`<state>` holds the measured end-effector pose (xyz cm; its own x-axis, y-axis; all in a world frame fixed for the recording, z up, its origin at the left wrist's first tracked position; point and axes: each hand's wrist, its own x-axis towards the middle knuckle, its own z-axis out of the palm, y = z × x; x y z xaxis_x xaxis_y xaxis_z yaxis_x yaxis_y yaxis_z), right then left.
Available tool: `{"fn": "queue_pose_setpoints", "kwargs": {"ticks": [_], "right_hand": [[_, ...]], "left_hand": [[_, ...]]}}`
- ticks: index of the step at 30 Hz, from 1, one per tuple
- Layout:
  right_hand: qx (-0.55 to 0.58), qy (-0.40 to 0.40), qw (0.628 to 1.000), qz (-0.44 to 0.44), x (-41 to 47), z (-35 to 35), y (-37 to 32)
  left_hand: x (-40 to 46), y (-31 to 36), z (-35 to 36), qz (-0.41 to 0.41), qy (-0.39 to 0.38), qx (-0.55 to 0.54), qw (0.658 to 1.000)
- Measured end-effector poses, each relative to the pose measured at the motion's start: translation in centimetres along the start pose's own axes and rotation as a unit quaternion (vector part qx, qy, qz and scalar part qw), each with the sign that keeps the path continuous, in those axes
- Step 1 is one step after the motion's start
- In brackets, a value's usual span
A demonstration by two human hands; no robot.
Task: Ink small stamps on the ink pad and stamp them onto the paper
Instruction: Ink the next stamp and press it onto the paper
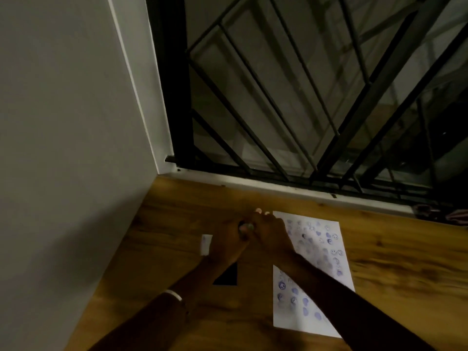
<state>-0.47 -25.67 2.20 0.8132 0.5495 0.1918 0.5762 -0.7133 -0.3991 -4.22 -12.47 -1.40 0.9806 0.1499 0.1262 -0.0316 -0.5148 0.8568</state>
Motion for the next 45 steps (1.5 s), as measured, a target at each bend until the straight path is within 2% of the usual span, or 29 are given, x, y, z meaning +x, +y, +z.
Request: {"fn": "queue_pose_setpoints", "kwargs": {"ticks": [3, 6, 9, 14, 16, 18, 22, 26, 28, 32, 35, 37, 41, 45], "right_hand": [[0.107, -0.027, 0.993, 0.034, -3.3, 0.3, -0.9], [0.211, -0.005, 0.973, 0.089, -6.2, 0.9, -1.8], [0.25, -0.012, 0.96, 0.13, -8.6, 1.4, -2.5], [0.249, -0.016, 0.959, 0.136, -11.2, 1.9, -3.8], [0.238, -0.004, 0.962, 0.135, -11.5, 1.6, -3.9], [0.218, -0.008, 0.969, 0.116, -11.8, 1.3, -4.0], [0.124, -0.062, 0.988, 0.067, -12.2, 1.6, -4.5], [0.02, -0.106, 0.994, 0.016, -10.4, 2.4, -6.3], [0.012, -0.123, 0.992, 0.026, -9.0, 2.7, -7.5], [-0.01, -0.115, 0.993, -0.003, -7.0, 3.3, -8.6], [-0.098, -0.172, 0.979, -0.047, -6.5, 4.3, -8.0], [-0.093, -0.197, 0.975, -0.04, -6.6, 4.9, -7.5], [-0.073, -0.19, 0.979, -0.024, -5.9, 6.0, -7.0], [-0.074, -0.184, 0.98, -0.032, -5.6, 7.2, -6.0]], "left_hand": [[-3.2, 0.5, -0.2, 0.004, -0.006, 0.013, 1.0], [-6.2, 0.8, -0.3, 0.009, 0.009, 0.053, 0.999], [-8.5, 1.1, -0.6, 0.005, -0.043, 0.066, 0.997], [-11.9, 0.9, -1.3, -0.016, -0.055, 0.081, 0.995], [-12.9, 0.4, -2.0, -0.062, -0.039, 0.031, 0.997], [-13.5, -0.1, -2.9, -0.111, 0.009, -0.003, 0.994], [-14.8, -1.0, -4.5, -0.139, 0.098, -0.028, 0.985], [-15.9, -2.3, -4.9, -0.178, 0.106, -0.025, 0.978], [-16.2, -2.6, -4.6, -0.196, 0.094, -0.007, 0.976], [-16.9, -3.2, -4.0, -0.177, 0.075, 0.079, 0.978], [-17.3, -3.4, -3.8, -0.141, 0.071, 0.13, 0.979], [-17.3, -3.4, -3.8, -0.136, 0.073, 0.141, 0.978], [-17.2, -3.7, -3.4, -0.155, 0.057, 0.177, 0.97], [-16.9, -4.0, -2.9, -0.11, 0.087, 0.24, 0.96]]}}
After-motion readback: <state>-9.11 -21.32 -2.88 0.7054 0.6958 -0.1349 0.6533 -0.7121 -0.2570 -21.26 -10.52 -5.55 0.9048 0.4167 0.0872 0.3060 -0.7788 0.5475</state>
